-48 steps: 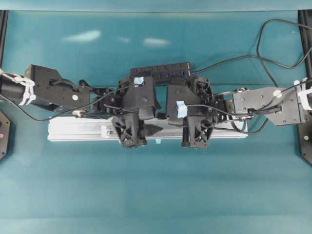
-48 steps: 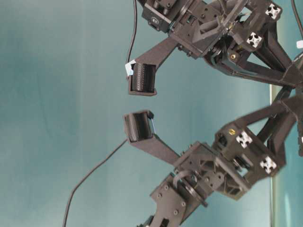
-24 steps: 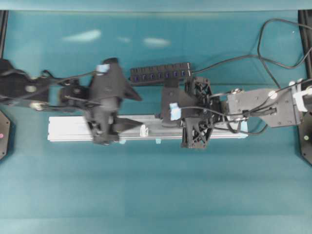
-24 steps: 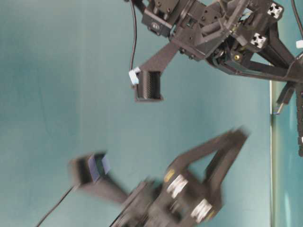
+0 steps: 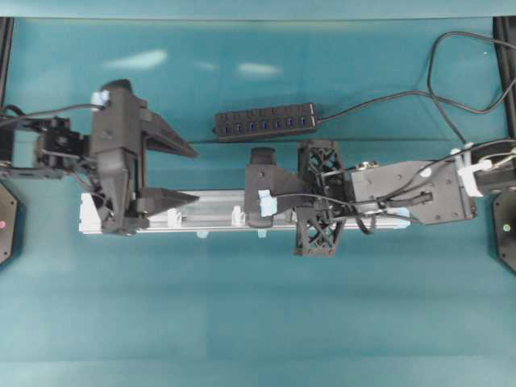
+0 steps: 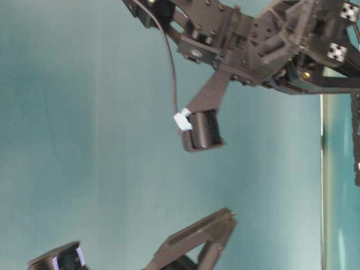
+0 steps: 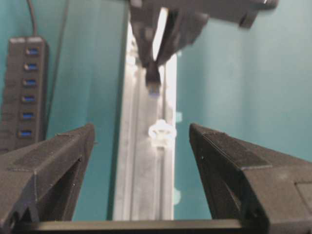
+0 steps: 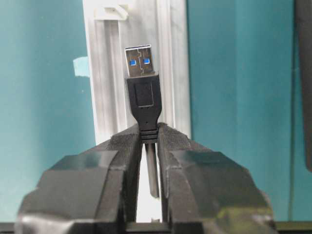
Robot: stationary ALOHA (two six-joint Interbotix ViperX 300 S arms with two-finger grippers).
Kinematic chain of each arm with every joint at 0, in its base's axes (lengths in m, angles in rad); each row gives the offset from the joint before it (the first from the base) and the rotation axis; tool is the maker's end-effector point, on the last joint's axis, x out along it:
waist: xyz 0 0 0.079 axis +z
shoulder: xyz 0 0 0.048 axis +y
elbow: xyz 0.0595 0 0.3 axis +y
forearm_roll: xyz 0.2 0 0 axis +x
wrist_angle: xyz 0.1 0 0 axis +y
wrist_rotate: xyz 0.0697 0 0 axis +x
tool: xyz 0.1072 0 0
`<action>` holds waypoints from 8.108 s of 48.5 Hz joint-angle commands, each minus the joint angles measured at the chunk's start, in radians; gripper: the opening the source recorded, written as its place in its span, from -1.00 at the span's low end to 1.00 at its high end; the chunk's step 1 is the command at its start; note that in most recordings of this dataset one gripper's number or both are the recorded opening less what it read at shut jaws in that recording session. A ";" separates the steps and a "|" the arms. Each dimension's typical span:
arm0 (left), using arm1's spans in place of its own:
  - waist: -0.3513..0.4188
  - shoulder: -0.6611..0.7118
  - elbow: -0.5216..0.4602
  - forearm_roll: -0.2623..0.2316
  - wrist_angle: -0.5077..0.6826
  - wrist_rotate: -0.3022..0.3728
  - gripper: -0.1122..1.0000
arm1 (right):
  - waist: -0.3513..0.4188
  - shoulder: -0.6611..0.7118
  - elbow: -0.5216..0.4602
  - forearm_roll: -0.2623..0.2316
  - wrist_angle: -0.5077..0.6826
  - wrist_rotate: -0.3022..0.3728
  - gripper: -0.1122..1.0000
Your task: Pass the USB cable through three rings with both arms.
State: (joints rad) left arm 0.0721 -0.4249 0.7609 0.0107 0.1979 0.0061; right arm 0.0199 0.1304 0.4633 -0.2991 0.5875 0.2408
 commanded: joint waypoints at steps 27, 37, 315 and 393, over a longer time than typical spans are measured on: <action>0.000 -0.135 0.054 0.002 0.017 0.002 0.72 | 0.017 0.040 -0.040 0.002 -0.026 -0.005 -0.93; 0.002 -0.158 0.066 0.002 0.026 0.002 0.72 | 0.018 0.058 -0.051 0.002 -0.038 -0.005 -0.93; -0.037 0.466 -0.018 0.002 -0.276 -0.040 -0.45 | 0.014 0.078 -0.035 0.023 -0.272 0.103 -0.88; -0.055 0.227 -0.063 0.002 0.123 -0.037 -0.45 | -0.005 0.032 -0.132 0.011 -0.249 0.095 0.68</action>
State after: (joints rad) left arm 0.0184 -0.1764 0.7271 0.0107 0.3206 -0.0322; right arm 0.0123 0.1749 0.3682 -0.2853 0.3636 0.3375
